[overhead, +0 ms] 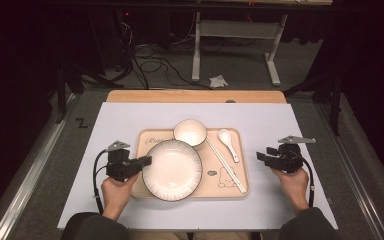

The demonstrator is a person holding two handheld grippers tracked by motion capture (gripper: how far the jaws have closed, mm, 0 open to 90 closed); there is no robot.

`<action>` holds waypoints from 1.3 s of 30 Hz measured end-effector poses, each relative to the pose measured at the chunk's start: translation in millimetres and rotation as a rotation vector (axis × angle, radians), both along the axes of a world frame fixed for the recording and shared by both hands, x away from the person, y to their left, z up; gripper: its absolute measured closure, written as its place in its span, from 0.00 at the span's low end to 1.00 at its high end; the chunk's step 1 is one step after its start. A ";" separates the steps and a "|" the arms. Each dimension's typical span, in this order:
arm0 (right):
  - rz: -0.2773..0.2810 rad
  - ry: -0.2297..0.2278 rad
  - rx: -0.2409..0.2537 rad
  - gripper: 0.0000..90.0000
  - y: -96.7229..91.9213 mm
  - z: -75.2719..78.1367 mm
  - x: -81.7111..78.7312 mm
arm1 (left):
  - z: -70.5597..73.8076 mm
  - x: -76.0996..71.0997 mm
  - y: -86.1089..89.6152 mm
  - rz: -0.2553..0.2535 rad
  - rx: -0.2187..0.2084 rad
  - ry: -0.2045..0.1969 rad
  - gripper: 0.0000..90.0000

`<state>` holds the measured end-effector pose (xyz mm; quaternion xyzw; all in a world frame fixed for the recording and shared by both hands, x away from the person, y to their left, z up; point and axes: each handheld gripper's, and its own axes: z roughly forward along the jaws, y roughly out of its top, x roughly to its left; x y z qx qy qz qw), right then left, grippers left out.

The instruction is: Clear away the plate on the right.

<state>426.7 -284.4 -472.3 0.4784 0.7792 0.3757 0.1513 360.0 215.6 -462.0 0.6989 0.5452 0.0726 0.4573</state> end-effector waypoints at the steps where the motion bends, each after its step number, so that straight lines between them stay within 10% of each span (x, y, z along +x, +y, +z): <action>1: 0.000 0.001 -0.002 0.54 0.1 -0.2 0.4 | -1.0 0.5 1.8 0.008 -0.001 0.004 0.94; 39: 0.001 0.003 0.004 0.53 2.4 -0.3 1.5 | -28.8 12.3 11.0 0.109 0.162 0.135 0.85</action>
